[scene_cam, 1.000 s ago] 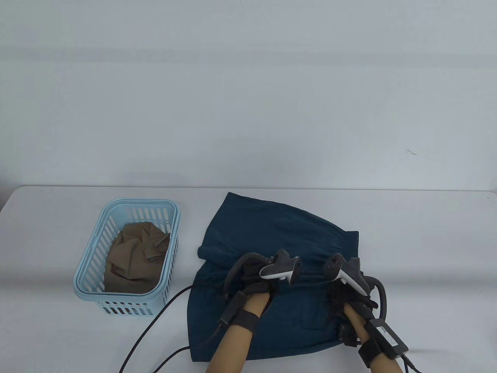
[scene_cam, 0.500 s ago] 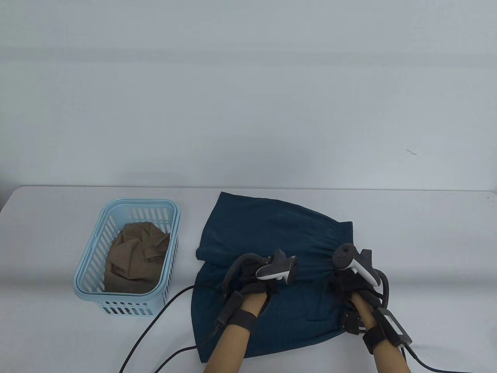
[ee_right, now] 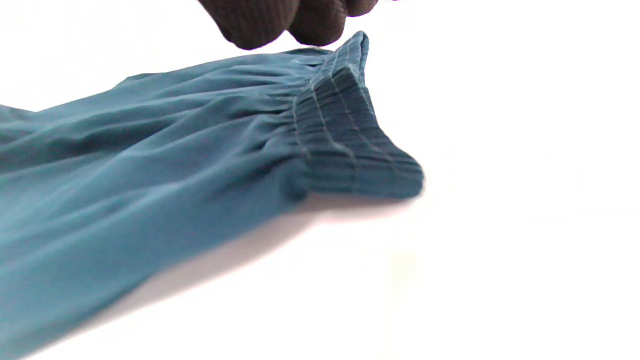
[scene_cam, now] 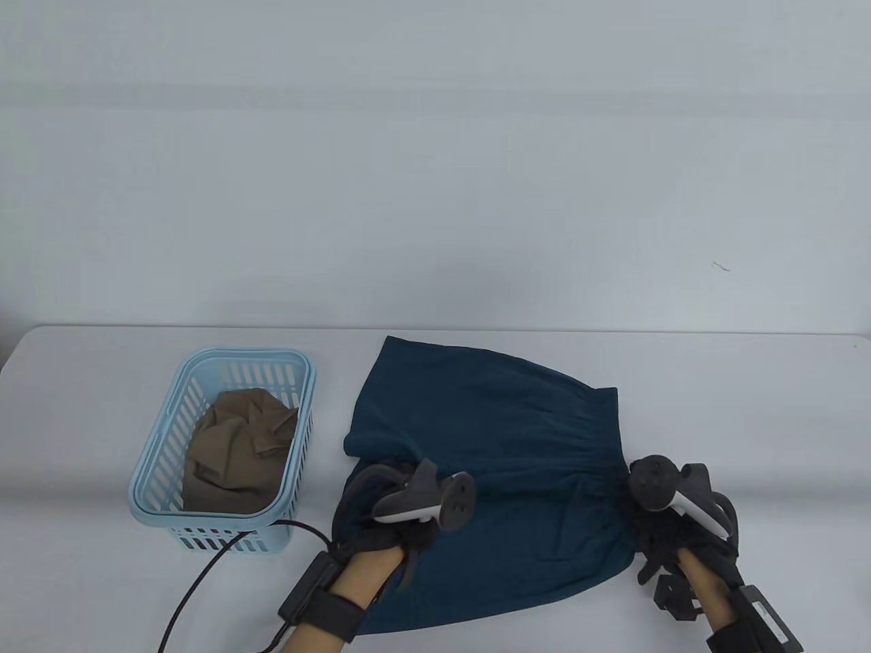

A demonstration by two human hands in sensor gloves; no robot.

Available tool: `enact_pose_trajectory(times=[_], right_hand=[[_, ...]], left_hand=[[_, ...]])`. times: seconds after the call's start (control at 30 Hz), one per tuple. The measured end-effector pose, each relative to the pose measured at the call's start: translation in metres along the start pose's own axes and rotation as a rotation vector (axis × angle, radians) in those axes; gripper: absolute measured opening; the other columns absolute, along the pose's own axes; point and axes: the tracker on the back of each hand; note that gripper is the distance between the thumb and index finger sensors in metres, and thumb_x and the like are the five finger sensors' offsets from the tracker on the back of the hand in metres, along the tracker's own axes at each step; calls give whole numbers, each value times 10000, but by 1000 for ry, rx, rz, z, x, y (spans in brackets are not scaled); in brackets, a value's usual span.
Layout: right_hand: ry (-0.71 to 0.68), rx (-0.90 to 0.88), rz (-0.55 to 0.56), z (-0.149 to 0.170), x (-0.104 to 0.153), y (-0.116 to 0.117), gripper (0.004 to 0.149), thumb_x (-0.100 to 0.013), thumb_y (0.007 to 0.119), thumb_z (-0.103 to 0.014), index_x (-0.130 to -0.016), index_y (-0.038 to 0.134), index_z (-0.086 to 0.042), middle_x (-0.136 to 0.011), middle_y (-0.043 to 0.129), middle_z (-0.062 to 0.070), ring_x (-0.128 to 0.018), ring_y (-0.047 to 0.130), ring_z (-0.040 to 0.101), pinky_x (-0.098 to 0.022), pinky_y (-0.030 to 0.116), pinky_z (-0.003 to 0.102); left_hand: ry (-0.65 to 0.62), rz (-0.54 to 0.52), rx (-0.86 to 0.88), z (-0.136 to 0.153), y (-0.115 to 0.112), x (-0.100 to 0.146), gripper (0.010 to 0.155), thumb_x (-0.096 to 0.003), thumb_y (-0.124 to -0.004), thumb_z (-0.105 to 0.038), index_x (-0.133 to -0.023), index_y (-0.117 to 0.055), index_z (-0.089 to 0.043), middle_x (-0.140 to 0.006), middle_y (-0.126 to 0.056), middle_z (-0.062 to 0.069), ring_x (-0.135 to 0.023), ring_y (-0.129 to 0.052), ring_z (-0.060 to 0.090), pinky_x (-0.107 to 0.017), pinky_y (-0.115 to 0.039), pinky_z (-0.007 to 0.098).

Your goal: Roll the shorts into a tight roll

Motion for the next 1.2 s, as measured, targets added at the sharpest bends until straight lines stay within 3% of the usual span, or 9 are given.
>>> enact_pose_trajectory(times=[0.13, 0.3, 0.5, 0.67, 0.77, 0.9, 1.0, 1.1, 1.2], right_hand=[[-7, 69, -36, 6, 23, 7, 583, -537, 627, -300, -1062, 422, -149, -1157, 217, 83, -1080, 202, 360, -713, 252, 699], [12, 145, -78, 8, 32, 19, 650, -531, 654, -300, -1075, 321, -175, -1153, 185, 124, -1065, 184, 396, -713, 254, 697], [44, 220, -104, 7, 27, 32, 730, -518, 685, -301, -1065, 212, -203, -1146, 166, 115, -1065, 210, 394, -719, 282, 685], [28, 213, -94, 4, 18, 36, 714, -509, 701, -314, -1063, 258, -231, -1151, 210, 81, -1072, 236, 365, -722, 313, 678], [21, 227, -102, 3, 13, 41, 671, -506, 691, -311, -1056, 315, -227, -1142, 294, 86, -1069, 322, 351, -721, 356, 666], [26, 216, 10, 2, 10, 37, 577, -501, 707, -302, -1019, 462, -233, -1110, 456, 75, -1041, 474, 340, -714, 430, 646], [28, 219, 100, 0, 11, 34, 490, -503, 689, -289, -979, 582, -237, -1073, 589, 69, -1007, 597, 328, -706, 480, 636], [8, 179, 192, 2, 15, 30, 434, -495, 691, -280, -927, 696, -228, -1017, 722, 65, -962, 697, 333, -689, 526, 632], [-6, 119, 220, 6, 21, 24, 428, -494, 684, -269, -919, 708, -214, -1007, 738, 74, -951, 708, 348, -678, 547, 631]], left_hand=[[-38, 86, -72, -5, -23, 48, 587, -535, -650, -312, -1047, -497, -68, -1123, -488, 251, -1023, -555, 516, -694, -399, 700], [-50, 111, -79, -11, -51, 79, 622, -533, -654, -353, -1057, -474, -71, -1129, -476, 250, -1025, -559, 512, -693, -403, 702], [-13, 178, 9, -10, -82, 76, 769, -512, -669, -430, -1077, -341, -24, -1130, -345, 301, -1023, -446, 559, -676, -356, 720], [12, 234, -7, -10, -93, 63, 840, -499, -677, -466, -1079, -267, -17, -1129, -268, 300, -1023, -401, 570, -671, -354, 719], [27, 198, -5, -13, -91, 63, 779, -505, -678, -421, -1076, -320, -30, -1124, -313, 291, -1019, -454, 559, -675, -388, 711], [48, 92, -95, -13, -88, 63, 600, -532, -649, -327, -1051, -457, -93, -1110, -480, 231, -1000, -620, 485, -688, -510, 663], [45, 12, -66, -9, -82, 64, 491, -531, -628, -272, -1004, -600, -143, -1073, -627, 191, -957, -744, 438, -679, -581, 639], [38, -2, -3, -2, -70, 69, 449, -524, -631, -267, -956, -702, -169, -1035, -741, 168, -917, -837, 398, -675, -616, 625], [41, -50, 61, 7, -48, 81, 425, -524, -637, -276, -920, -751, -174, -1000, -806, 154, -884, -884, 382, -672, -628, 623]])
Point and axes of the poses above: the tracker on the back of each hand, its own z axis roughly to the little-finger side, its own x axis roughly from the fingertips to the wrist, y = z × x
